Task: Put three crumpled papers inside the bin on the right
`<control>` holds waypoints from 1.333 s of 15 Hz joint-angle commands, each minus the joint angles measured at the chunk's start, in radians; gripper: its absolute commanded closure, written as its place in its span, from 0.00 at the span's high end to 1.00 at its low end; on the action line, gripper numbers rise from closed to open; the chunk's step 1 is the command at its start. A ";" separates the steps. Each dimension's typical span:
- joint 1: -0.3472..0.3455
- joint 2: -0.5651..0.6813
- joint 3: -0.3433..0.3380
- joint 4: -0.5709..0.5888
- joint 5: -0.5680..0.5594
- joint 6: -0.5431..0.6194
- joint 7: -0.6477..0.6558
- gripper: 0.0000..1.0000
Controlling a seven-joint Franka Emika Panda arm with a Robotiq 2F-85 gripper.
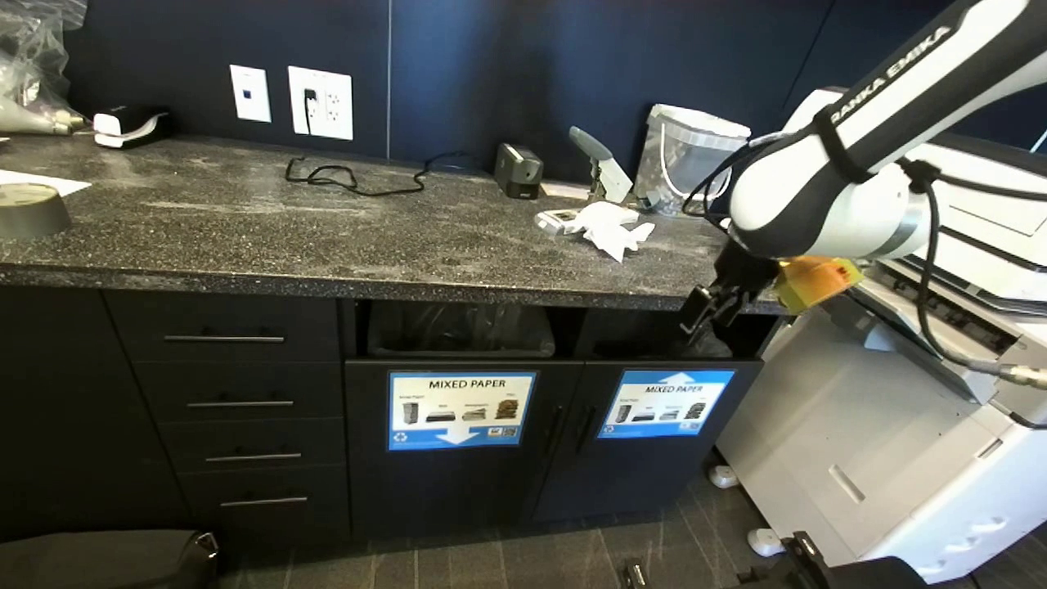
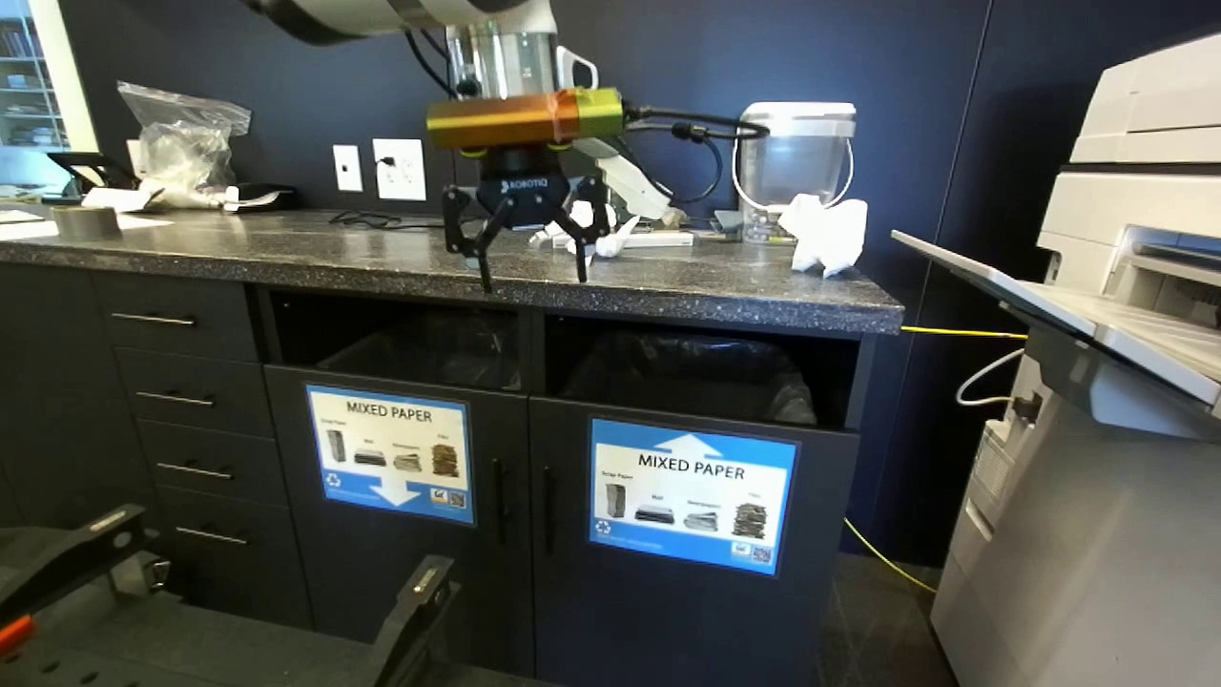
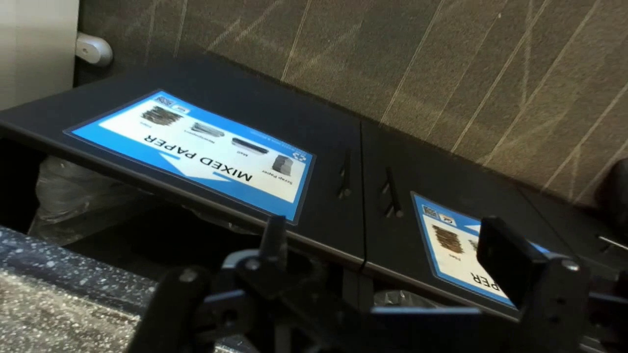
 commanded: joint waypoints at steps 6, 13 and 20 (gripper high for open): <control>0.014 -0.500 -0.093 -0.026 -0.038 -0.607 -0.012 1.00; 0.013 -0.774 0.027 -0.098 -0.030 -0.809 0.412 1.00; 0.026 -0.802 0.034 -0.077 -0.042 -0.899 0.488 1.00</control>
